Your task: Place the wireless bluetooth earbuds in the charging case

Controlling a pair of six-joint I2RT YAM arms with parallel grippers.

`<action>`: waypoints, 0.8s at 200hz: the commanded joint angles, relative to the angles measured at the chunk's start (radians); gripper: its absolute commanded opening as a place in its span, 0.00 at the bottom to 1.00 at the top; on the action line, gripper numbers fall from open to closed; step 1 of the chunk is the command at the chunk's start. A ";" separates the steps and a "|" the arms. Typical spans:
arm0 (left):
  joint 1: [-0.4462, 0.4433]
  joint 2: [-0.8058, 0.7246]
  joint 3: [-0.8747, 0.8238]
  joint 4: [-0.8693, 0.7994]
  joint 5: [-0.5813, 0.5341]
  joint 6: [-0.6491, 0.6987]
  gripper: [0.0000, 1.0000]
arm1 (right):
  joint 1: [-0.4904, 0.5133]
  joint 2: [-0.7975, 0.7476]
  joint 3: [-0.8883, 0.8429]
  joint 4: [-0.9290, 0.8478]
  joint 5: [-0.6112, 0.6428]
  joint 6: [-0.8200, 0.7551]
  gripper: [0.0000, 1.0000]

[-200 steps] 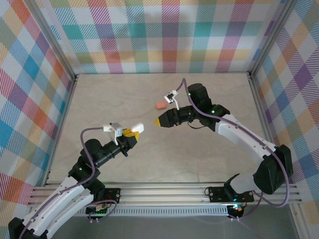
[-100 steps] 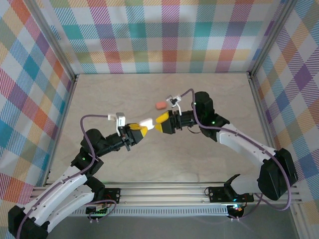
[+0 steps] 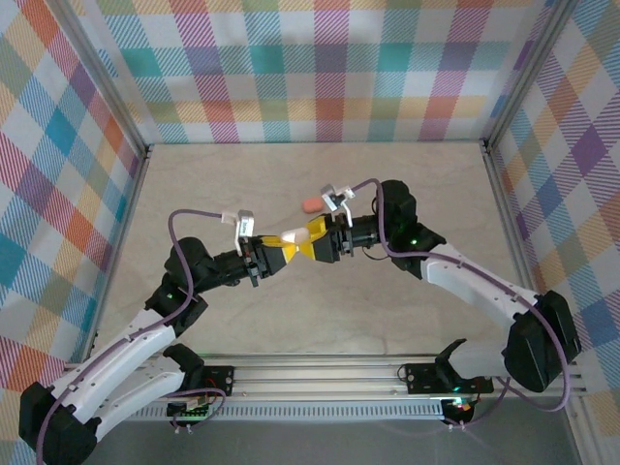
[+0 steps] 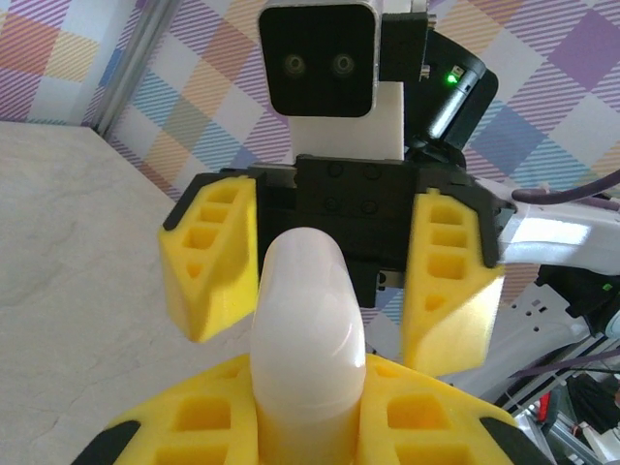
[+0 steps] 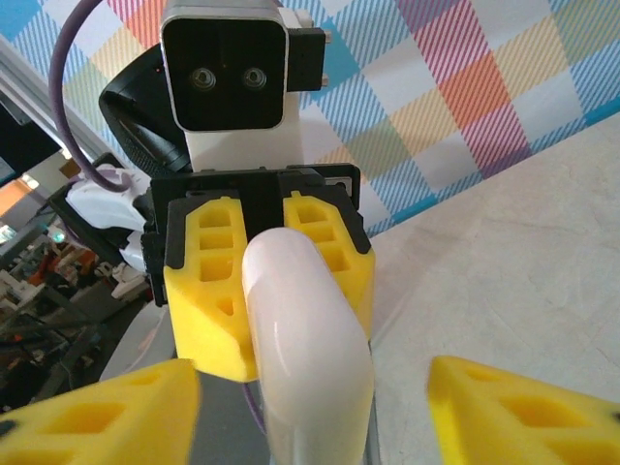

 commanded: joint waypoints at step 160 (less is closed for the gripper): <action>0.018 -0.048 0.176 -0.656 -0.644 0.294 1.00 | -0.360 0.140 0.217 -0.731 0.377 -0.197 0.21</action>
